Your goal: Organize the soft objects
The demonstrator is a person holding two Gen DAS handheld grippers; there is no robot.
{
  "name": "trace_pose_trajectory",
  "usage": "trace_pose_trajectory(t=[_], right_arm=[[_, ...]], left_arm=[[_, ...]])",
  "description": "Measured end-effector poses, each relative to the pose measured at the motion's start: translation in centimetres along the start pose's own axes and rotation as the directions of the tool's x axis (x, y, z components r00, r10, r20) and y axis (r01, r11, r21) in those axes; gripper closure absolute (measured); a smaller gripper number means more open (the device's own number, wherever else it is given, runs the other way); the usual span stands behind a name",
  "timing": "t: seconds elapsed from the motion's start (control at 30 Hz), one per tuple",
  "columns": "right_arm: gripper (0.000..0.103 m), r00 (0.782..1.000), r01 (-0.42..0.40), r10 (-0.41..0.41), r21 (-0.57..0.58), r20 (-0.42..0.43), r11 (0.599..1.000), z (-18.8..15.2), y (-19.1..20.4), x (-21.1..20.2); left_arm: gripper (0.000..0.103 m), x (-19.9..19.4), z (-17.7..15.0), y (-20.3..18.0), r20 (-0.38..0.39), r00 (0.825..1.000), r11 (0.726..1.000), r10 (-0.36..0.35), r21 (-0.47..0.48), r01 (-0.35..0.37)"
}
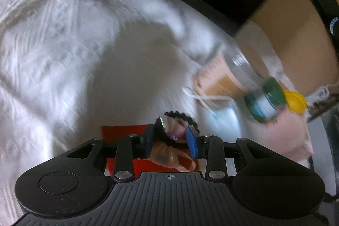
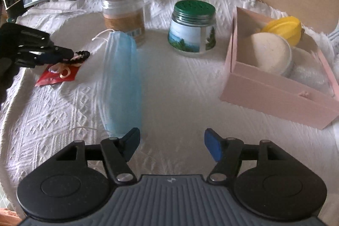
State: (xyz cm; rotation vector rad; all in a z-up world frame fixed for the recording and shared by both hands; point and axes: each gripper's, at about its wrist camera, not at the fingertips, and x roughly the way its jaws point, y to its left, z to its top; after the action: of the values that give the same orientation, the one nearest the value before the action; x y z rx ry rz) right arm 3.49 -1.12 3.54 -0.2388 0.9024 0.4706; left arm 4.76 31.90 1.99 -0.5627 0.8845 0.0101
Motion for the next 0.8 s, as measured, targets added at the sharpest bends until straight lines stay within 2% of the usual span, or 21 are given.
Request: trace_pose_trajectory(t=[0.1, 0.17, 0.23, 0.37, 0.47, 0.53, 0.63, 0.7, 0.8], right_arm=[[0.033, 1.000, 0.003, -0.003, 0.007, -0.025, 1.000, -0.2, -0.4, 0.5], [0.023, 1.000, 0.004, -0.004, 0.014, -0.029, 1.000, -0.6, -0.8, 0.8], [0.018, 1.000, 0.021, -0.020, 0.032, -0.021, 0.999, -0.9, -1.2, 0.9], [0.014, 1.000, 0.026, -0.026, 0.042, 0.000, 0.999, -1.3, -1.4, 0.9], [0.009, 0.999, 0.036, -0.038, 0.059, 0.026, 0.998, -1.9, -1.6, 0.9], [0.007, 0.998, 0.038, -0.041, 0.059, 0.048, 0.998, -2.5, -1.8, 0.7], [0.001, 0.995, 0.036, -0.042, 0.061, 0.087, 0.998, -3.6, -2.0, 0.3], [0.000, 0.991, 0.038, -0.046, 0.062, 0.127, 0.997, -4.4, -2.0, 0.2], [0.000, 0.989, 0.040, -0.048, 0.062, 0.143, 0.997, -4.7, -2.0, 0.0]], left_arm=[[0.067, -0.6, -1.5, -1.4, -0.024, 0.998, 0.998, -0.053, 0.016, 0.054], [0.067, -1.2, -2.4, -2.3, -0.049, 0.993, 0.994, -0.103, 0.043, 0.105], [0.067, -2.2, -3.4, -3.3, -0.059, 0.992, 0.986, -0.115, 0.116, 0.121], [0.067, -4.0, -5.1, -4.8, -0.052, 0.999, 0.953, -0.008, 0.301, 0.023], [0.067, -4.3, -5.4, -5.0, -0.023, 0.996, 0.932, 0.084, 0.356, -0.071], [0.067, -4.8, -4.6, -4.4, 0.004, 0.998, 0.953, 0.061, 0.298, -0.060], [0.067, -4.4, -2.7, -3.3, 0.016, 1.000, 0.990, -0.005, 0.143, 0.003], [0.067, -3.5, -1.3, -3.0, 0.012, 1.000, 0.997, -0.018, 0.072, 0.017], [0.067, -1.2, 0.4, -3.4, 0.001, 1.000, 0.999, 0.020, 0.024, -0.020]])
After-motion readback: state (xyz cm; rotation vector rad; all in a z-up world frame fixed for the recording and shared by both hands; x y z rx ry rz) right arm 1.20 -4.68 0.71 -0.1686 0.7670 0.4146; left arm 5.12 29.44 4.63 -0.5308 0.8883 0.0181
